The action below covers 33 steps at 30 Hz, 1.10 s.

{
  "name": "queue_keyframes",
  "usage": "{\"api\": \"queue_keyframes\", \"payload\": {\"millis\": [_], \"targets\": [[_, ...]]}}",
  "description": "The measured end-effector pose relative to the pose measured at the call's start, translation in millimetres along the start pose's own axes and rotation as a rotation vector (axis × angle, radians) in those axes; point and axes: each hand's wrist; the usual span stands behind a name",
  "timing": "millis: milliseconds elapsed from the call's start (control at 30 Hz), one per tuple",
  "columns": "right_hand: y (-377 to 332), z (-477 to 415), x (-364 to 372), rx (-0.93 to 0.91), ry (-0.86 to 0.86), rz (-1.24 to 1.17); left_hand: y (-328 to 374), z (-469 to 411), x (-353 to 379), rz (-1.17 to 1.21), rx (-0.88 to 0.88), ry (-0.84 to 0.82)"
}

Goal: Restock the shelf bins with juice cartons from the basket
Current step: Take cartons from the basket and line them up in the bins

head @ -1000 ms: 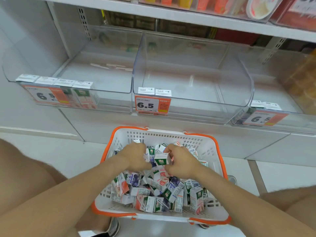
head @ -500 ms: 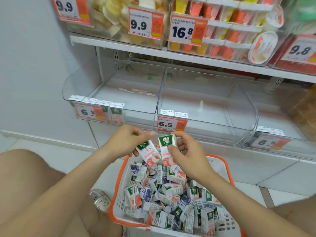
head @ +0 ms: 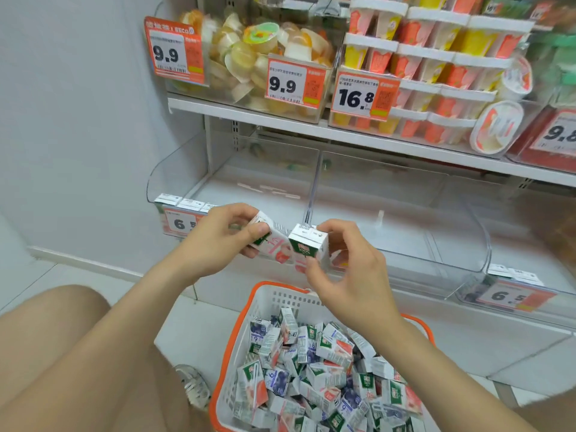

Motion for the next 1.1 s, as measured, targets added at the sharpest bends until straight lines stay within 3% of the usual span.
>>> {"api": "queue_keyframes", "payload": {"millis": [100,233,333,533,667,800,967,1100], "targets": [[-6,-22,6,-0.013,0.062,-0.013,-1,-13,-12,-0.092,0.115,0.143],[-8,-55,17,-0.023,0.125,-0.048,-12,-40,-23,-0.442,0.289,0.24],[-3,-79,27,-0.025,0.045,0.063,-18,-61,-26,-0.648,0.319,0.144],[16,-109,45,-0.01,-0.266,0.404,-23,-80,-14,-1.054,0.075,-0.077],[20,-115,52,-0.1,-0.345,0.767,-24,-86,-14,-1.001,-0.033,-0.223],[20,-124,53,-0.052,-0.488,0.813,-23,-88,-19,-0.947,-0.102,-0.3],[17,-127,57,-0.093,-0.621,0.972,-30,-81,-12,-0.932,-0.029,-0.177],[15,-117,54,-0.221,-0.685,1.034,-33,-61,-5,-0.881,0.146,-0.063]]}}
Point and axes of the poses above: each hand's wrist, its own z-axis away from the middle knuckle, its own x-axis out of the palm, y = z × x, and after that the axes turned 5 degrees about -y, right-handed
